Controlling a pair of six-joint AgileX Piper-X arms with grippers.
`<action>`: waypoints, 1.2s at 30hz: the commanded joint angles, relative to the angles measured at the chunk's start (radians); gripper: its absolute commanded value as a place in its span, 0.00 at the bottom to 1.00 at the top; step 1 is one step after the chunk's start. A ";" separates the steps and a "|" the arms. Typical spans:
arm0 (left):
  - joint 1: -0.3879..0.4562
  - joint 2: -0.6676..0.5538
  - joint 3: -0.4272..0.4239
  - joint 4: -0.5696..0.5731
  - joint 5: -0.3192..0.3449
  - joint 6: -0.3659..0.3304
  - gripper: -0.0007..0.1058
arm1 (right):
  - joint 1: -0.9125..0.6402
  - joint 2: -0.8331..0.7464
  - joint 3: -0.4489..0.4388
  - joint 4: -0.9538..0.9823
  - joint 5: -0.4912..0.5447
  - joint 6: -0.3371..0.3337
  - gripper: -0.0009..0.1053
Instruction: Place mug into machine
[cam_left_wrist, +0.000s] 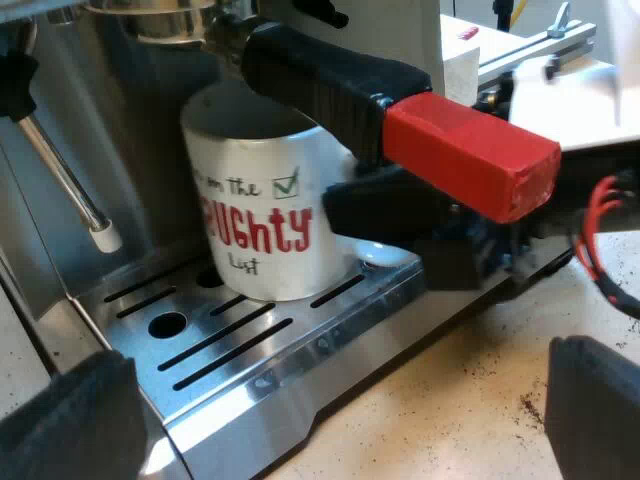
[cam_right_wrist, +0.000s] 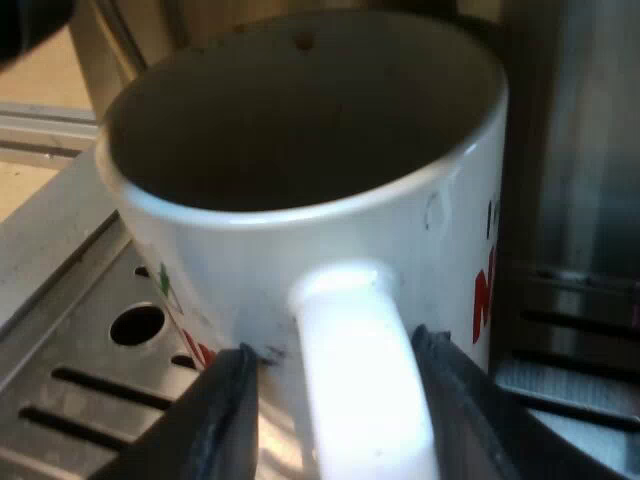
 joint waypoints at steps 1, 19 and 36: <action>-0.002 -0.002 -0.002 -0.011 0.005 -0.011 0.77 | -0.012 0.012 -0.031 -0.001 -0.002 -0.010 0.36; -0.002 -0.002 -0.002 -0.030 0.005 -0.011 0.77 | -0.010 -0.157 0.045 0.238 -0.007 0.050 0.36; -0.002 -0.004 -0.229 0.142 0.003 -0.011 0.77 | 0.215 -0.647 0.153 0.520 0.051 0.046 0.01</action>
